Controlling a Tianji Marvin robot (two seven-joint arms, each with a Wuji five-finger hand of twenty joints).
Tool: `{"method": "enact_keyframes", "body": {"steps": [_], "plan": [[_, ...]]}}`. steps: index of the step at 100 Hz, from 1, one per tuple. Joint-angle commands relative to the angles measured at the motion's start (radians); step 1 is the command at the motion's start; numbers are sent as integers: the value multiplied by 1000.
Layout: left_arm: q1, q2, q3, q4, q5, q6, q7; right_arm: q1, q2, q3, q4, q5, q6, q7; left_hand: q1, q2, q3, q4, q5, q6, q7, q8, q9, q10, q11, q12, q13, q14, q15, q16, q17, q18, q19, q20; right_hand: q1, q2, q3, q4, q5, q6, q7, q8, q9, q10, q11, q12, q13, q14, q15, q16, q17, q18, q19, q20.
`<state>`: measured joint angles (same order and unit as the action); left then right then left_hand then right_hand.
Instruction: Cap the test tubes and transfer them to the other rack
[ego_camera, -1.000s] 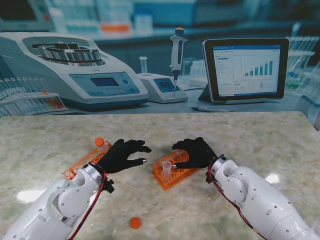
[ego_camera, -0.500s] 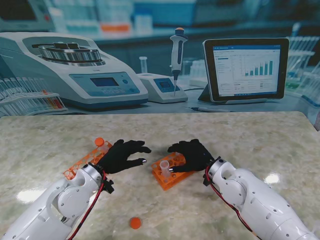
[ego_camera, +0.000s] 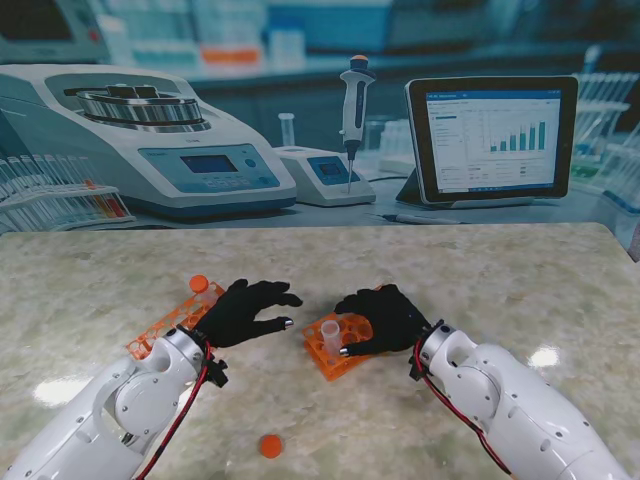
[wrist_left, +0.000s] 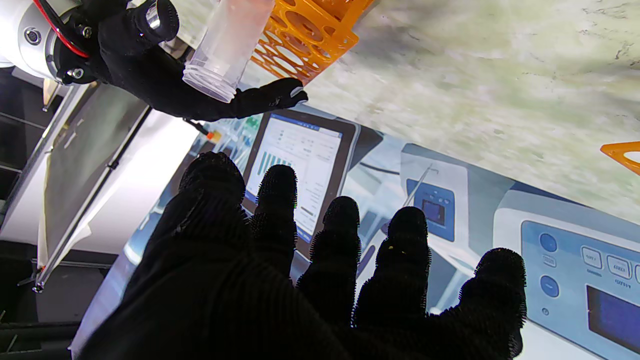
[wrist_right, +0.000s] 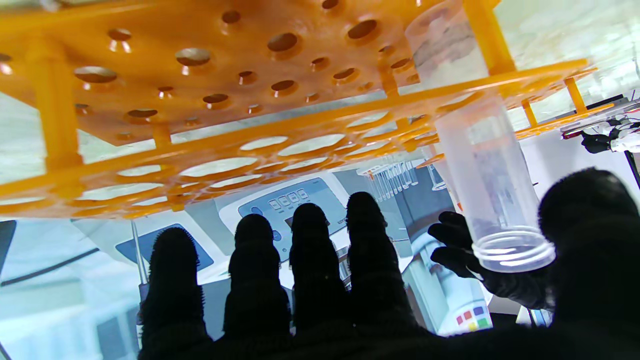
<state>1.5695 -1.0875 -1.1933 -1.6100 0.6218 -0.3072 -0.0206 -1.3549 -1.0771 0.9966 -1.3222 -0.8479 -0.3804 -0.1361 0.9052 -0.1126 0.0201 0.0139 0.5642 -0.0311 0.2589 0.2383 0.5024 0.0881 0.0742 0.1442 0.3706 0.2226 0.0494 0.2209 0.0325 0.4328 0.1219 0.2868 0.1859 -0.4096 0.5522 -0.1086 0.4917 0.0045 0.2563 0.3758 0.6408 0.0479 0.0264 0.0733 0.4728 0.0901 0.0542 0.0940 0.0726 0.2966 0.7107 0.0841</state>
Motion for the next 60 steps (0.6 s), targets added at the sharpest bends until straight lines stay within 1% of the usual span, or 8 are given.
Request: {"method": "enact_keyframes", "body": {"steps": [1,31,60], "plan": [[0,2,2,-1,1,2,-5,-10,-2,-5,-8,0,-1,-4,-11,41,-24,-5,9,-1,-22,-2,9,1,-13,9,-3,-6,4,5,-16,-11,4,14,-51,-26,18,-35,-15,20,7,-14,-7,13,-9,-7,-16,-9,-24,-16,-20,13,3,-23],[2,2,-1,0,2,1,-6,9,-9,-39,6,22,11,-13,-12,42,-24,-5,9,-2,-22,-1,9,1,-13,9,-3,-4,3,5,-17,-12,2,15,-66,-25,45,-39,-7,19,9,-14,-1,14,-5,-5,-11,-10,-22,-14,-20,13,7,-25],[-2,2,2,4,0,1,-7,-5,-9,-43,-13,27,6,-7,-12,43,-24,-5,11,-4,-21,0,10,-1,-12,9,-3,-5,4,5,-17,-12,1,15,-67,-23,53,-39,19,11,22,-9,15,10,3,-1,4,-15,-16,-12,-18,15,11,-25]]}}
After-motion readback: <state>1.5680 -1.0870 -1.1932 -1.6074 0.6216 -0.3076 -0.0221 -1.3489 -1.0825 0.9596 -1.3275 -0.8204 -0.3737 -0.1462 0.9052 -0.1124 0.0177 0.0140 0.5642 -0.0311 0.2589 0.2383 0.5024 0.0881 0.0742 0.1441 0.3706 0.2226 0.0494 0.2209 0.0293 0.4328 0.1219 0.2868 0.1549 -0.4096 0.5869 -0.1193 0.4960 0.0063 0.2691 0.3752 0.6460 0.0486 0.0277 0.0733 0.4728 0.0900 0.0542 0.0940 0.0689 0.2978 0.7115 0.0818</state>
